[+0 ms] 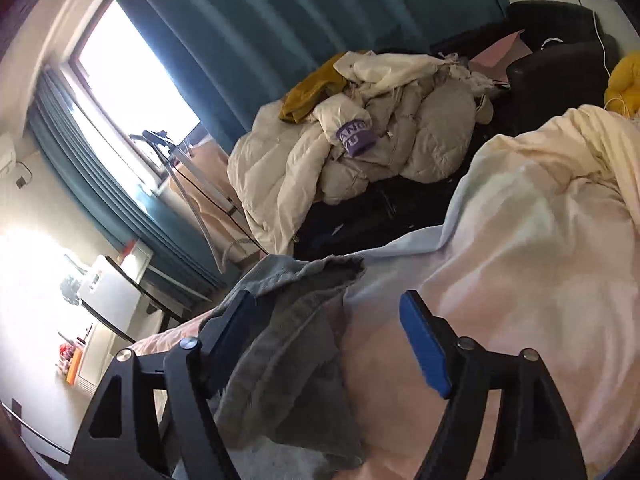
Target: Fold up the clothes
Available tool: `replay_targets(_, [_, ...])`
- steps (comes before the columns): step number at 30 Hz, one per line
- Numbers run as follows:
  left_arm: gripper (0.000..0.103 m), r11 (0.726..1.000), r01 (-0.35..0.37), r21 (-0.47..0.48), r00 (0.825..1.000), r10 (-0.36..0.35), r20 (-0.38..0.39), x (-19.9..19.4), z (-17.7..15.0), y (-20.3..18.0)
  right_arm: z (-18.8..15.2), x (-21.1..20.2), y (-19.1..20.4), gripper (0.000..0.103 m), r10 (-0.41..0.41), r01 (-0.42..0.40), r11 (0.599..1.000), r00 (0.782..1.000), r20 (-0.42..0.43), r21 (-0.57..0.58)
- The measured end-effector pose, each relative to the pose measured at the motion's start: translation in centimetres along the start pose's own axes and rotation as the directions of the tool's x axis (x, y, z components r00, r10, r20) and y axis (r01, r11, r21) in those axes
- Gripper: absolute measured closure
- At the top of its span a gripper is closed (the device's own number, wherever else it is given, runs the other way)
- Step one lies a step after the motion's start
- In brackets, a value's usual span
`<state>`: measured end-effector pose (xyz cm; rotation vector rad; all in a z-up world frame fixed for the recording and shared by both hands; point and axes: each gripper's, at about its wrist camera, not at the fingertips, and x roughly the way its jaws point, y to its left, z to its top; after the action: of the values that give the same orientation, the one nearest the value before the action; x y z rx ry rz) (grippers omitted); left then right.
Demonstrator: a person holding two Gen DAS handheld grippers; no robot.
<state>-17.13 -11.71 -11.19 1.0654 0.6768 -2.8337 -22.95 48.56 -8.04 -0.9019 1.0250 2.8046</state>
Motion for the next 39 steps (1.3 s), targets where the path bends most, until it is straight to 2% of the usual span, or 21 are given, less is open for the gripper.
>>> replay_targets(1, [0.044, 1.000, -0.004, 0.006, 1.000, 0.004, -0.001, 0.1, -0.1, -0.2, -1.2, -0.3, -0.1, 0.025, 0.046, -0.047, 0.999, 0.998, -0.032, -0.010])
replay_targets(3, [0.044, 1.000, -0.010, 0.017, 1.000, 0.010, -0.002, 0.3, -0.3, -0.5, -3.8, -0.2, 0.5, 0.025, 0.064, -0.073, 0.994, 0.992, -0.110, -0.082])
replay_targets(5, [0.044, 0.999, -0.018, 0.028, 1.000, 0.018, -0.001, 0.2, -0.5, -0.8, -6.3, 1.0, 2.0, 0.025, 0.037, -0.073, 0.978, 0.982, -0.183, -0.197])
replay_targets(7, [0.044, 0.999, -0.024, 0.040, 1.000, 0.023, 0.003, -0.1, -0.6, -1.0, -8.4, 2.6, 4.0, 0.025, -0.030, -0.050, 0.939, 0.974, -0.225, -0.341])
replay_targets(9, [0.044, 0.999, -0.030, 0.040, 0.999, 0.030, 0.011, -0.4, -0.6, -1.1, -10.1, 3.1, 5.6, 0.025, -0.070, -0.032, 0.898, 0.974, -0.215, -0.439])
replay_targets(13, [0.044, 0.999, -0.022, 0.035, 1.000, 0.022, 0.021, -0.9, -0.7, -1.0, -11.7, 3.5, 7.8, 0.025, -0.211, 0.124, 0.807, 0.974, -0.085, -0.577])
replay_targets(15, [0.044, 0.999, -0.021, 0.037, 1.000, 0.021, 0.011, -0.5, -0.8, -1.1, -11.3, 4.3, 8.0, 0.025, -0.258, 0.185, 0.794, 0.965, -0.046, -0.579])
replay_targets(16, [0.044, 0.999, -0.020, 0.037, 1.000, 0.020, 0.006, -0.4, -0.8, -1.1, -10.9, 5.0, 7.8, 0.025, -0.277, 0.205, 0.801, 0.960, -0.045, -0.562])
replay_targets(18, [0.044, 0.999, -0.027, 0.045, 1.000, 0.026, 0.013, -0.1, -0.9, -1.2, -9.7, 6.4, 6.9, 0.028, -0.282, 0.201, 0.855, 0.954, -0.104, -0.478])
replay_targets(19, [0.044, 0.998, -0.033, 0.051, 0.999, 0.032, 0.014, 0.0, -0.9, -1.3, -9.0, 6.6, 6.4, 0.048, -0.252, 0.174, 0.893, 0.957, -0.141, -0.415])
replay_targets(20, [0.044, 0.998, -0.038, 0.057, 0.999, 0.037, 0.016, 0.1, -0.9, -1.4, -8.4, 6.8, 5.8, 0.072, -0.211, 0.141, 0.929, 0.961, -0.177, -0.343])
replay_targets(21, [0.044, 0.998, -0.038, 0.058, 0.999, 0.037, 0.020, 0.1, -0.8, -1.4, -7.9, 5.9, 5.5, 0.081, -0.186, 0.127, 0.944, 0.967, -0.175, -0.305])
replay_targets(22, [0.044, 0.998, -0.035, 0.057, 0.999, 0.033, 0.024, 0.0, -0.8, -1.4, -7.6, 4.8, 5.2, 0.098, -0.166, 0.117, 0.954, 0.972, -0.163, -0.276])
replay_targets(29, [0.044, 0.998, 0.031, 0.050, 0.999, -0.033, 0.042, -1.2, -0.1, -1.3, -5.1, -3.1, 3.6, 0.099, -0.037, 0.032, 0.997, 0.997, -0.064, -0.075])
replay_targets(33, [0.044, 0.995, 0.066, 0.077, 0.998, -0.065, -0.016, -1.0, -0.2, -1.6, -3.7, -7.6, 2.6, 0.099, 0.029, -0.029, 0.999, 1.000, 0.005, 0.037])
replay_targets(36, [0.044, 0.991, 0.089, 0.098, 0.994, -0.082, -0.069, -0.7, -0.4, -1.9, -7.0, -7.2, -2.1, 0.099, -0.030, 0.041, 0.992, 0.995, -0.092, 0.119])
replay_targets(39, [0.044, 0.991, 0.098, 0.093, 0.990, -0.087, -0.115, -0.7, -0.8, -1.6, -10.6, -6.6, -7.2, 0.099, -0.087, 0.127, 0.973, 0.975, -0.204, 0.191])
